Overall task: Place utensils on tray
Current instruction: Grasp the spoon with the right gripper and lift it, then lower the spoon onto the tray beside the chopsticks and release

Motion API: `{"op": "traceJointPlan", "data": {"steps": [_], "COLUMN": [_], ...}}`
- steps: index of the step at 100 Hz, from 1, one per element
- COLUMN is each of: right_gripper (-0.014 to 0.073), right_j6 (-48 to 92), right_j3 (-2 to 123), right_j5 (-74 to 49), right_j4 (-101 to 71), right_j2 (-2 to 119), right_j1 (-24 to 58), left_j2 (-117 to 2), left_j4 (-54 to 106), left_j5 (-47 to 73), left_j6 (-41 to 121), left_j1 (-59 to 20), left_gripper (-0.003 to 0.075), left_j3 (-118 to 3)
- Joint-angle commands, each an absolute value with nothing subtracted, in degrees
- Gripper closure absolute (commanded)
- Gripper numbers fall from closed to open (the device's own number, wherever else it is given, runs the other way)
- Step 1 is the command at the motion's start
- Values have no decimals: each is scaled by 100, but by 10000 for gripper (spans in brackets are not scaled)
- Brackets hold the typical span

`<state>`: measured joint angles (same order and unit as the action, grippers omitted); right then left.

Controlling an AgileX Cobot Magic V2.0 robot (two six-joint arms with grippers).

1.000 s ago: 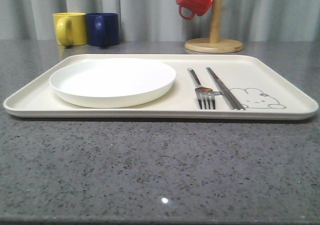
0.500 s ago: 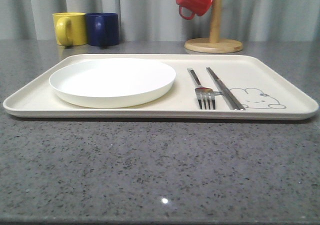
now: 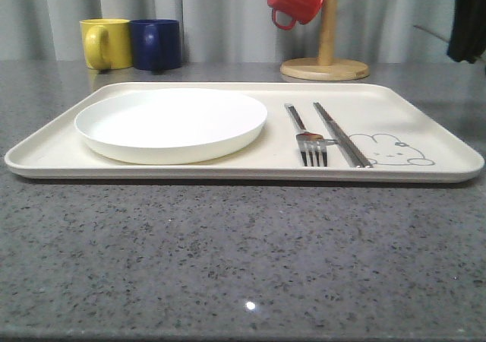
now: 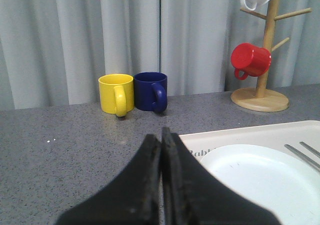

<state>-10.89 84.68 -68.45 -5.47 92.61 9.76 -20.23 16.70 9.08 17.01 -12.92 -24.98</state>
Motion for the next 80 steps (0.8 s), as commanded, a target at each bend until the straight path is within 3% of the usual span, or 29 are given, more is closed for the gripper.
{"op": "traceJointPlan", "data": {"steps": [1, 50, 80], "right_gripper": [661, 635, 305], "right_j6": [-1341, -1594, -1609], "right_j3": [8625, 8625, 8625], "right_j5": [-6494, -6295, -6282], "right_j4": [-593, -593, -593], "right_j2": [9135, 9980, 9986], "right_j1": [1258, 1630, 1630], "left_j2": [-2056, -2056, -2056], "left_j4": [1689, 1689, 1689], "left_j5": [430, 430, 430], "left_j6": [1686, 1686, 1686], "left_j1": [-1334, -1334, -1334], "left_gripper": [738, 738, 738], "left_j3": [-2652, -2652, -2652]}}
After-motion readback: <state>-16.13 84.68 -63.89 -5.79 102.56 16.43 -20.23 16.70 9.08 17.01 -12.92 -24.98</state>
